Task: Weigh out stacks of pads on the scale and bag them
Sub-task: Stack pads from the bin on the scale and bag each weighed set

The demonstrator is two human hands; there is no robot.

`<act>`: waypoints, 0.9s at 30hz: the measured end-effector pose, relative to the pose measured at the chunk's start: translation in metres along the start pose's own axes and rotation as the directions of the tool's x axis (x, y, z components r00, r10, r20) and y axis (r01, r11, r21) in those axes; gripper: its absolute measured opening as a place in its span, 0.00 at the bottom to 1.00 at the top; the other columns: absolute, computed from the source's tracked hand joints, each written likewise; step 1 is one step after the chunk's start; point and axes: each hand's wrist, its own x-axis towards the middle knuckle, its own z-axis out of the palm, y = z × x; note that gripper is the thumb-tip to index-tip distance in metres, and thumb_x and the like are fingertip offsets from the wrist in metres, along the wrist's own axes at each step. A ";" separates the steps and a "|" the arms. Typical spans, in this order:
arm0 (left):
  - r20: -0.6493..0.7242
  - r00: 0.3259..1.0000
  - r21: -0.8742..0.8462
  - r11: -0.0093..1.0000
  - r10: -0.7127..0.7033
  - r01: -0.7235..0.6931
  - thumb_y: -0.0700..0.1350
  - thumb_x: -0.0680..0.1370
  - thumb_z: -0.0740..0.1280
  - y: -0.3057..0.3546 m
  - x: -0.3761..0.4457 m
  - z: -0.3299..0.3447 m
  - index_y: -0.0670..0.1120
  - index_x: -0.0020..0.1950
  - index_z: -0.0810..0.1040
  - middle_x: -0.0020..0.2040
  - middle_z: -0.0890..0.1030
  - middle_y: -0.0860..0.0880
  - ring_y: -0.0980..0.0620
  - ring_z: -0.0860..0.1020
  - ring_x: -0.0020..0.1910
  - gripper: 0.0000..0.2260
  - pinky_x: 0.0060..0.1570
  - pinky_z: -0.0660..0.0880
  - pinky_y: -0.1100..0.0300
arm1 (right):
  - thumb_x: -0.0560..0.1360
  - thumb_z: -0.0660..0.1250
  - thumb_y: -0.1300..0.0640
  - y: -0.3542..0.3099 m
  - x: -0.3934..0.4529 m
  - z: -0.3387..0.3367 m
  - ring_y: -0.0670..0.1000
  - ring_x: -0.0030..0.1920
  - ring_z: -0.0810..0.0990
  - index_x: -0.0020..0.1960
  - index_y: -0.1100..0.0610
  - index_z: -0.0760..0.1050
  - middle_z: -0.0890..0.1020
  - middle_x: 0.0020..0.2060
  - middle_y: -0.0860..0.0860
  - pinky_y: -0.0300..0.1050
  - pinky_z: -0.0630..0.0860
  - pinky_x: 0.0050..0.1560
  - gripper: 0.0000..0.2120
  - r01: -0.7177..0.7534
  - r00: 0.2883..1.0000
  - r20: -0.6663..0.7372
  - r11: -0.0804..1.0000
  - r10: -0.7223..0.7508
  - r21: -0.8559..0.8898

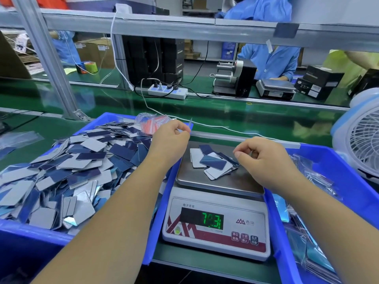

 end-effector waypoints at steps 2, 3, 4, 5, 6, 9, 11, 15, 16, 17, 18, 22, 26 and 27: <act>0.001 1.000 0.002 1.000 0.000 0.000 0.40 0.75 0.60 -0.001 0.000 0.000 0.54 0.44 0.79 0.22 0.69 0.60 0.56 0.68 0.26 0.11 0.33 0.71 0.58 | 0.76 0.68 0.55 0.000 0.000 0.000 0.40 0.38 0.74 0.39 0.45 0.79 0.78 0.35 0.42 0.37 0.67 0.37 0.08 -0.005 1.000 -0.004 1.000 0.005 0.002; 0.002 1.000 0.001 1.000 0.001 -0.001 0.40 0.76 0.60 -0.001 0.000 0.000 0.54 0.44 0.79 0.22 0.69 0.60 0.57 0.68 0.26 0.11 0.33 0.70 0.58 | 0.76 0.68 0.55 0.001 0.000 0.000 0.40 0.38 0.74 0.38 0.45 0.79 0.78 0.35 0.42 0.37 0.67 0.37 0.08 -0.006 1.000 -0.007 1.000 0.006 0.005; 0.005 1.000 -0.002 1.000 0.001 -0.001 0.40 0.76 0.60 -0.001 0.000 0.000 0.54 0.45 0.79 0.22 0.69 0.60 0.58 0.68 0.24 0.11 0.33 0.70 0.59 | 0.75 0.68 0.55 0.001 0.000 -0.001 0.39 0.38 0.74 0.38 0.45 0.79 0.78 0.34 0.41 0.37 0.67 0.37 0.09 -0.005 1.000 -0.010 1.000 0.005 0.005; 0.008 1.000 -0.006 1.000 0.001 -0.001 0.40 0.76 0.60 -0.002 0.001 0.000 0.54 0.45 0.79 0.22 0.68 0.60 0.59 0.67 0.23 0.11 0.32 0.69 0.59 | 0.75 0.68 0.55 0.000 0.000 -0.001 0.39 0.38 0.74 0.38 0.45 0.79 0.78 0.34 0.41 0.36 0.67 0.36 0.09 -0.004 1.000 -0.012 1.000 0.004 0.005; 0.012 1.000 -0.007 1.000 -0.001 0.001 0.40 0.76 0.60 -0.002 0.001 0.000 0.53 0.45 0.79 0.22 0.68 0.60 0.60 0.67 0.22 0.11 0.31 0.68 0.60 | 0.75 0.68 0.55 0.000 0.001 -0.001 0.39 0.38 0.74 0.38 0.45 0.79 0.78 0.34 0.41 0.36 0.67 0.36 0.09 -0.002 1.000 -0.013 1.000 0.002 0.004; 0.036 0.999 0.007 1.000 -0.010 0.010 0.40 0.76 0.60 -0.002 0.001 0.001 0.53 0.46 0.79 0.22 0.69 0.61 0.61 0.67 0.21 0.11 0.26 0.67 0.65 | 0.75 0.68 0.55 0.001 0.001 -0.002 0.38 0.38 0.74 0.37 0.45 0.79 0.79 0.35 0.42 0.36 0.66 0.36 0.09 -0.009 1.000 -0.013 1.000 0.009 -0.009; 0.065 0.998 0.027 1.000 -0.015 0.013 0.40 0.77 0.59 -0.002 0.001 0.002 0.53 0.46 0.79 0.21 0.69 0.61 0.62 0.68 0.21 0.11 0.24 0.66 0.67 | 0.75 0.68 0.55 0.001 0.001 -0.002 0.37 0.38 0.74 0.37 0.45 0.79 0.79 0.34 0.41 0.34 0.65 0.36 0.10 -0.014 1.000 -0.008 1.000 0.014 -0.017; 0.090 0.996 0.082 0.997 0.000 -0.007 0.40 0.77 0.60 -0.002 0.001 0.004 0.54 0.45 0.79 0.21 0.70 0.61 0.61 0.69 0.23 0.11 0.29 0.66 0.64 | 0.75 0.68 0.55 0.002 0.003 -0.002 0.36 0.38 0.74 0.37 0.44 0.78 0.78 0.34 0.41 0.34 0.65 0.35 0.10 -0.023 1.000 0.000 0.999 0.023 -0.029; 0.095 0.995 0.103 0.994 0.010 -0.020 0.40 0.77 0.60 -0.002 0.001 0.004 0.54 0.44 0.79 0.22 0.70 0.62 0.61 0.69 0.23 0.11 0.29 0.66 0.64 | 0.75 0.68 0.55 0.003 0.003 -0.002 0.36 0.38 0.74 0.37 0.44 0.78 0.79 0.34 0.41 0.35 0.65 0.35 0.10 -0.024 1.000 -0.002 0.999 0.023 -0.035; 0.099 0.995 0.121 0.992 0.024 -0.036 0.40 0.77 0.60 -0.003 0.001 0.004 0.55 0.44 0.79 0.22 0.70 0.62 0.62 0.69 0.23 0.12 0.27 0.66 0.66 | 0.75 0.68 0.55 0.003 0.004 -0.002 0.36 0.37 0.74 0.37 0.44 0.78 0.79 0.34 0.41 0.35 0.65 0.35 0.10 -0.022 1.000 -0.005 0.999 0.022 -0.041; 0.105 0.994 0.133 0.990 0.036 -0.050 0.40 0.77 0.60 -0.003 0.002 0.004 0.55 0.44 0.79 0.22 0.70 0.62 0.62 0.69 0.24 0.12 0.25 0.65 0.68 | 0.75 0.68 0.55 0.004 0.005 -0.003 0.36 0.37 0.74 0.37 0.44 0.78 0.79 0.34 0.41 0.35 0.65 0.35 0.10 -0.023 1.000 -0.006 0.999 0.023 -0.046; 0.157 0.984 0.209 0.971 0.082 -0.114 0.43 0.80 0.62 -0.002 0.002 0.005 0.55 0.52 0.80 0.33 0.74 0.58 0.60 0.72 0.31 0.09 0.27 0.67 0.73 | 0.76 0.67 0.52 0.003 0.011 -0.005 0.37 0.38 0.75 0.39 0.42 0.77 0.79 0.37 0.39 0.34 0.66 0.36 0.08 -0.040 0.996 0.074 0.993 0.048 -0.114; 0.322 0.942 0.364 0.906 0.096 -0.216 0.46 0.81 0.63 0.007 0.003 0.003 0.54 0.68 0.77 0.51 0.76 0.58 0.60 0.74 0.41 0.15 0.38 0.67 0.70 | 0.76 0.66 0.43 -0.005 0.022 -0.007 0.44 0.46 0.76 0.47 0.45 0.78 0.78 0.42 0.39 0.42 0.70 0.42 0.06 -0.041 0.971 0.215 0.962 0.101 -0.269; 0.382 0.921 0.400 0.884 0.077 -0.240 0.45 0.80 0.62 0.013 0.006 0.002 0.55 0.71 0.74 0.57 0.74 0.57 0.58 0.74 0.45 0.18 0.43 0.67 0.67 | 0.75 0.66 0.41 -0.007 0.025 -0.007 0.45 0.45 0.77 0.47 0.46 0.78 0.78 0.42 0.40 0.44 0.71 0.42 0.10 -0.064 0.959 0.248 0.954 0.140 -0.292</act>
